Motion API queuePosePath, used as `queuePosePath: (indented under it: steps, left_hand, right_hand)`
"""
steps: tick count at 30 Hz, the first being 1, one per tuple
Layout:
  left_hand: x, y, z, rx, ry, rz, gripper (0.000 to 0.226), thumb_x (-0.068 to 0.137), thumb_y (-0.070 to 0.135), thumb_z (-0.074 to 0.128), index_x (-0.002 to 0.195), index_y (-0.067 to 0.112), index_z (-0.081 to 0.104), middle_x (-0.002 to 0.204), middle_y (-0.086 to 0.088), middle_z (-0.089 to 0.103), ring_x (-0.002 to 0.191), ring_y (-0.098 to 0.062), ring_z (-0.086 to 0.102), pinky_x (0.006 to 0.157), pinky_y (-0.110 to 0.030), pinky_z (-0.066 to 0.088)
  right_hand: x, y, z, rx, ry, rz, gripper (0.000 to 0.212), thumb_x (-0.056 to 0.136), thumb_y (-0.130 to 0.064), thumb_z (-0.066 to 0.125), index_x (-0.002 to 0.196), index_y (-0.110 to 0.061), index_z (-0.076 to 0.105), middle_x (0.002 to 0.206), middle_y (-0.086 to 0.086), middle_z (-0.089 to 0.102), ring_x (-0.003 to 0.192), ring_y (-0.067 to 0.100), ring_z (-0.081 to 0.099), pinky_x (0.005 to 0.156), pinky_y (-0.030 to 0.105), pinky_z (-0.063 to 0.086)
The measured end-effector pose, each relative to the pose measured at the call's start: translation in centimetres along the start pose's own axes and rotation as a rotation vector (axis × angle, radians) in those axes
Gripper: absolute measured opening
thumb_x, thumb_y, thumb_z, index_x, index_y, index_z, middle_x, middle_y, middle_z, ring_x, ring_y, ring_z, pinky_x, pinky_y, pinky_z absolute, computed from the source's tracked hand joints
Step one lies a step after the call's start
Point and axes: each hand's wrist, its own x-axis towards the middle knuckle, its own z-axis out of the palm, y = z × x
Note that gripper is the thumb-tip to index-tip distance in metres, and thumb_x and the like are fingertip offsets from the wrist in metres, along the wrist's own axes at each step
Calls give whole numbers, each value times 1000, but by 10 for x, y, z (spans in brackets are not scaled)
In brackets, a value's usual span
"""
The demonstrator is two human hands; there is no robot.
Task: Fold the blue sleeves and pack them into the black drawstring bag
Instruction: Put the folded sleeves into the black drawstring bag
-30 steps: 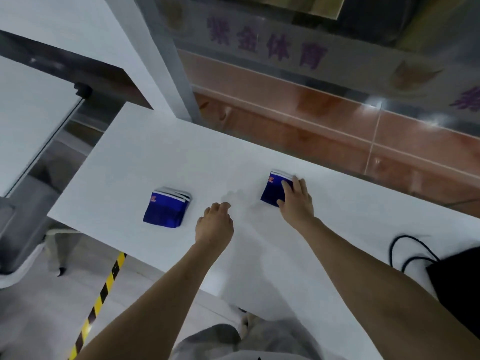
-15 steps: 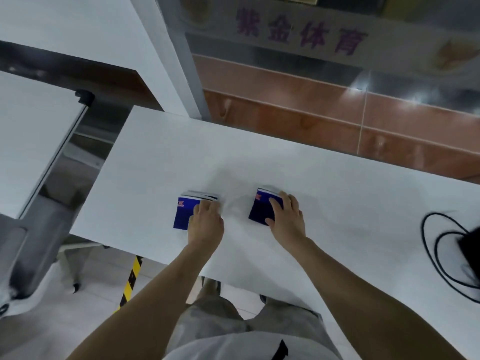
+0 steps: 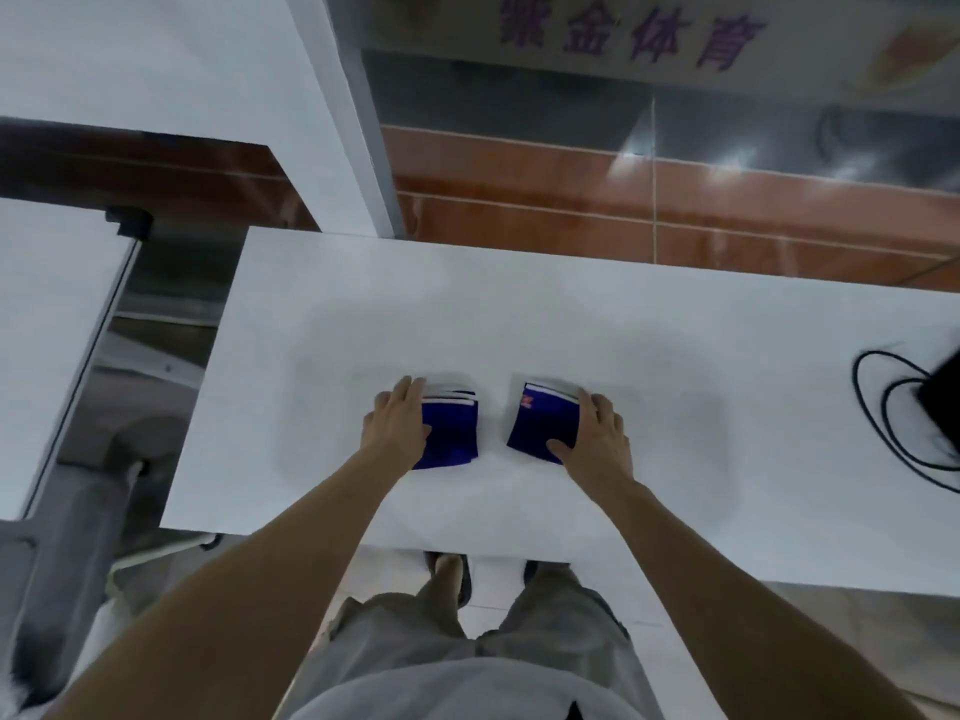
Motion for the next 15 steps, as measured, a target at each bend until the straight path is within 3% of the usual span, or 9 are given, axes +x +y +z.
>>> queuePosePath:
  steps: [3,7,11,15]
  left_hand:
    - [1,-6,3,63,-19,25,69,92,24,67,150,19,29,150,-6,36,129,-31,41,99,-46,46]
    - [-3,-15,12,111,-28,32,69,88,36,71,144,18,35,135,-9,41,120,-30,43,96,-41,46]
    - [-11,-15,15,90,-38,-12,70,85,48,73,137,13,41,129,-10,42,115,-29,45,93,-40,46]
    - [-18,-7,16,88,-27,-71,63,84,47,75,127,9,48,120,-10,42,106,-27,49,86,-37,49]
  right_hand:
    - [-4,-6,5,-29,-36,78,102,78,-49,81,155,-19,22,147,9,33,134,32,37,107,46,45]
    - [-13,-11,12,-37,-69,184,95,70,-57,83,145,-19,37,135,8,37,126,30,40,104,46,47]
    - [-23,-14,15,-25,-57,230,95,67,-60,84,138,-13,41,131,8,40,123,30,42,101,46,49]
    - [-33,-15,21,51,-32,268,93,67,-56,87,134,-11,41,131,8,41,124,29,42,101,45,49]
